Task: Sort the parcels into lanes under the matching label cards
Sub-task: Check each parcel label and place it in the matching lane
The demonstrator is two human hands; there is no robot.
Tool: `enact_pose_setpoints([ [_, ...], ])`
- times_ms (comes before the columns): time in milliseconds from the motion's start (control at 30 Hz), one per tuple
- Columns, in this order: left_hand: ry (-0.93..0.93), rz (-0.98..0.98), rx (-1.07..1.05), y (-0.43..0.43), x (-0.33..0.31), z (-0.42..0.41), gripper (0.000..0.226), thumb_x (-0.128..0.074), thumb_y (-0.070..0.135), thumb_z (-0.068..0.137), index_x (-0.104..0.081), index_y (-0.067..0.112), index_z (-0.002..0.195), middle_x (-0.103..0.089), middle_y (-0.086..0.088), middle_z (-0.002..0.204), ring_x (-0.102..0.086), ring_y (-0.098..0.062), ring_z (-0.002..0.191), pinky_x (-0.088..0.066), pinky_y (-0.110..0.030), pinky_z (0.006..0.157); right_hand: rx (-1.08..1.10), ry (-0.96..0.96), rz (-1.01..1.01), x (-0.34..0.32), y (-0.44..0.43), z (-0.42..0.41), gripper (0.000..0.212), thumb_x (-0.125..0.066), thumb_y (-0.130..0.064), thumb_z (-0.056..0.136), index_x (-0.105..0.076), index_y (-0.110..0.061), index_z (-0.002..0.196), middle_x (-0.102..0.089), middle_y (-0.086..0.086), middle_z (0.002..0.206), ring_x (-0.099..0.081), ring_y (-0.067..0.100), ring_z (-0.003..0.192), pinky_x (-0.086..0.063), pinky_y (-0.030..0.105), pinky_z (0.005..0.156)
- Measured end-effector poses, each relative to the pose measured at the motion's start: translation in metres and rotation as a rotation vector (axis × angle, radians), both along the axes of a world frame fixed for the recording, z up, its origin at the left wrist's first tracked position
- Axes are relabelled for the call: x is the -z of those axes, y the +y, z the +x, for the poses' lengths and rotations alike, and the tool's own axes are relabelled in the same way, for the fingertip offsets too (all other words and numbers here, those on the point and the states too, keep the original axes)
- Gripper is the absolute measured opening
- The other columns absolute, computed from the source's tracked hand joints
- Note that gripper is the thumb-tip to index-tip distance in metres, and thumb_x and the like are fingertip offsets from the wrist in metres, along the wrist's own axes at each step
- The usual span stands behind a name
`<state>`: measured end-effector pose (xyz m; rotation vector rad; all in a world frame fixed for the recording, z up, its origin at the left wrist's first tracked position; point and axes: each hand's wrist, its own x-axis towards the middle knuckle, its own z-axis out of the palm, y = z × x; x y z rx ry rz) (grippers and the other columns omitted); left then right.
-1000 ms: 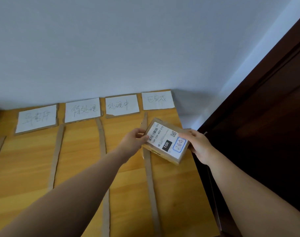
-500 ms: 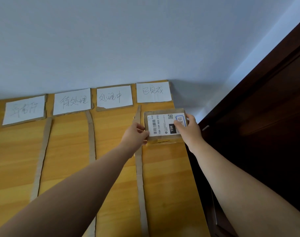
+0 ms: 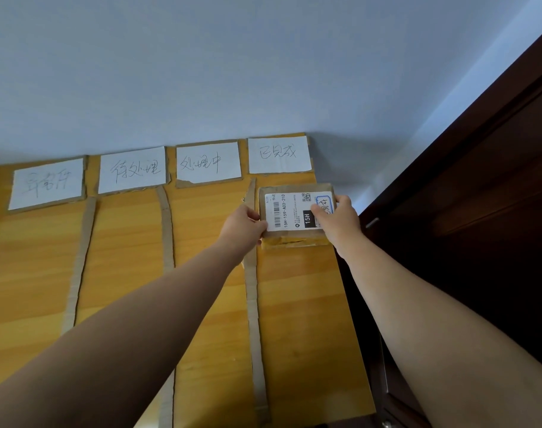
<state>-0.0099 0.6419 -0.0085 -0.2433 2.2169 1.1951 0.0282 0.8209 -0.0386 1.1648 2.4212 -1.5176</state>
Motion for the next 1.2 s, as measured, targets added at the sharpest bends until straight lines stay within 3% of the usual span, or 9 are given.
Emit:
enact_pose_setpoints([
  [133,0.013,-0.037,0.049,-0.001,-0.007,-0.005,0.014,-0.061,0.017,0.091,-0.053,0.012,0.1,-0.062,-0.008,0.093,-0.066,-0.03,0.093,-0.057,-0.046,0.082,-0.045,-0.033,0.093,-0.005,0.001,-0.002,0.045,-0.063,-0.03,0.091,-0.042,-0.011,0.127,-0.059,0.01,0.121,-0.066,0.021,0.092,-0.052,0.02,0.058],
  [233,0.052,-0.06,0.066,-0.005,-0.015,-0.007,0.014,-0.06,0.021,0.092,-0.053,0.013,0.1,-0.061,-0.005,0.091,-0.065,-0.028,0.094,-0.058,-0.044,0.082,-0.055,-0.016,0.205,-0.014,-0.002,0.0,0.059,-0.058,-0.034,0.093,-0.032,-0.014,0.142,-0.048,0.013,0.133,-0.064,0.027,0.105,-0.06,0.036,0.074],
  [333,0.097,-0.064,0.057,-0.018,-0.028,-0.007,0.012,-0.058,0.022,0.093,-0.054,0.015,0.101,-0.062,-0.006,0.093,-0.064,-0.027,0.094,-0.057,-0.043,0.083,-0.099,-0.004,0.342,-0.027,-0.01,0.003,0.06,-0.054,-0.035,0.094,-0.028,-0.017,0.146,-0.041,0.012,0.14,-0.053,0.03,0.12,-0.058,0.046,0.082],
  [433,0.147,-0.046,0.039,-0.037,-0.045,-0.008,0.015,-0.058,0.023,0.094,-0.055,0.014,0.105,-0.063,-0.008,0.095,-0.064,-0.027,0.095,-0.057,-0.041,0.084,-0.147,0.016,0.419,-0.045,-0.021,0.003,0.057,-0.053,-0.032,0.095,-0.03,-0.016,0.145,-0.04,0.012,0.141,-0.042,0.029,0.129,-0.052,0.046,0.092],
  [533,0.18,-0.009,0.02,-0.062,-0.063,-0.007,0.019,-0.057,0.024,0.094,-0.054,0.012,0.108,-0.064,-0.012,0.1,-0.065,-0.029,0.097,-0.057,-0.044,0.085,-0.227,0.045,0.448,-0.068,-0.043,0.003,0.05,-0.05,-0.03,0.097,-0.035,-0.015,0.142,-0.041,0.01,0.138,-0.042,0.028,0.126,-0.05,0.039,0.092],
  [633,0.215,0.038,-0.001,-0.093,-0.079,-0.005,0.024,-0.055,0.026,0.096,-0.052,0.011,0.114,-0.064,-0.012,0.106,-0.064,-0.025,0.093,-0.056,-0.04,0.083,-0.294,0.073,0.447,-0.087,-0.077,0.002,0.04,-0.047,-0.028,0.098,-0.046,-0.013,0.135,-0.043,0.011,0.133,-0.05,0.029,0.118,-0.051,0.041,0.091],
  [800,0.285,0.08,0.011,-0.167,-0.103,0.002,0.026,-0.053,0.029,0.096,-0.05,0.012,0.116,-0.063,-0.009,0.105,-0.064,-0.024,0.094,-0.056,-0.042,0.085,-0.343,0.131,0.456,-0.11,-0.155,0.002,0.03,-0.045,-0.022,0.098,-0.055,-0.012,0.123,-0.048,0.009,0.131,-0.052,0.025,0.113,-0.042,0.033,0.087],
  [1033,0.324,0.144,-0.098,-0.324,-0.122,0.018,0.035,-0.054,0.026,0.096,-0.044,0.01,0.125,-0.063,-0.01,0.104,-0.062,-0.02,0.083,-0.053,-0.031,0.071,-0.393,0.198,0.393,-0.119,-0.312,0.01,0.025,-0.045,-0.02,0.097,-0.057,-0.013,0.119,-0.05,0.005,0.129,-0.049,0.016,0.094,-0.044,0.03,0.079],
  [1200,0.36,0.119,-0.189,-0.425,-0.128,0.027,0.036,-0.052,0.028,0.096,-0.043,0.013,0.128,-0.063,-0.004,0.099,-0.063,-0.019,0.087,-0.054,-0.031,0.071,-0.495,0.273,0.336,-0.128,-0.423,0.007,0.025,-0.046,-0.021,0.098,-0.057,-0.014,0.119,-0.051,0.004,0.128,-0.047,0.013,0.093,-0.041,0.028,0.077],
])
